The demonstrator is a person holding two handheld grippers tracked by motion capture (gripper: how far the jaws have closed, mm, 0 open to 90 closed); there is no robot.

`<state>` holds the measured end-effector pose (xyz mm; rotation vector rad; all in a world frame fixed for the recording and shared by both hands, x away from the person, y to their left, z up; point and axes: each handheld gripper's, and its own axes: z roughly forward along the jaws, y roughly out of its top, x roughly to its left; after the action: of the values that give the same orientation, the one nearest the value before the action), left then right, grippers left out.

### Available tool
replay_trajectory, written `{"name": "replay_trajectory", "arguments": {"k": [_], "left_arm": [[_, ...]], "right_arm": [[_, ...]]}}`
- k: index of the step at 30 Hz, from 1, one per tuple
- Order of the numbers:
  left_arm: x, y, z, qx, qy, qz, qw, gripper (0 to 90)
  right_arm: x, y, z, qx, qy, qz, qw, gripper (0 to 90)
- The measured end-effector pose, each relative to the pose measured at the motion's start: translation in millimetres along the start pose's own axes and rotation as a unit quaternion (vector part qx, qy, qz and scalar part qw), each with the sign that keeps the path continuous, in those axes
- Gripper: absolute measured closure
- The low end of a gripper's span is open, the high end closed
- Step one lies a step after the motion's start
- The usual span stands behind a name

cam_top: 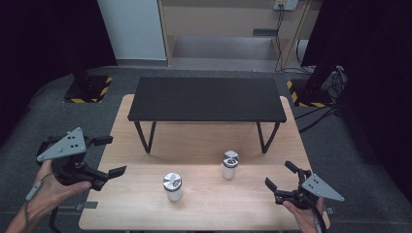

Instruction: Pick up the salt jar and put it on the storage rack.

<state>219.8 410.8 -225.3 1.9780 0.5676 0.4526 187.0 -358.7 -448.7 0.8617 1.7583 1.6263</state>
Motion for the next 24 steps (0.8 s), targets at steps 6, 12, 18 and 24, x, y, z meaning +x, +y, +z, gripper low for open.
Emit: {"name": "replay_trajectory", "arguments": {"k": [6, 12, 18, 24], "left_arm": [[-5.3, -1.0, -1.1, -0.003, 0.012, 0.005, 0.9999, 2.8], [-10.7, -3.6, -2.6, -0.006, 0.021, 0.003, 0.9997, 2.8], [-13.9, -5.7, -3.5, -0.006, 0.029, -0.001, 0.9995, 2.8], [-16.5, -7.1, -1.8, -0.006, 0.032, -0.003, 0.9994, 2.8]], "right_arm": [[0.3, -0.1, -0.7, -0.001, -0.002, 0.0, 1.0, 5.3], [0.5, 0.4, 0.7, 0.0, 0.001, -0.001, 1.0, 5.6], [-0.2, 0.2, 1.2, -0.001, 0.002, 0.001, 1.0, 5.6], [-0.5, 0.4, 1.5, -0.001, 0.003, 0.0, 1.0, 6.0]]}}
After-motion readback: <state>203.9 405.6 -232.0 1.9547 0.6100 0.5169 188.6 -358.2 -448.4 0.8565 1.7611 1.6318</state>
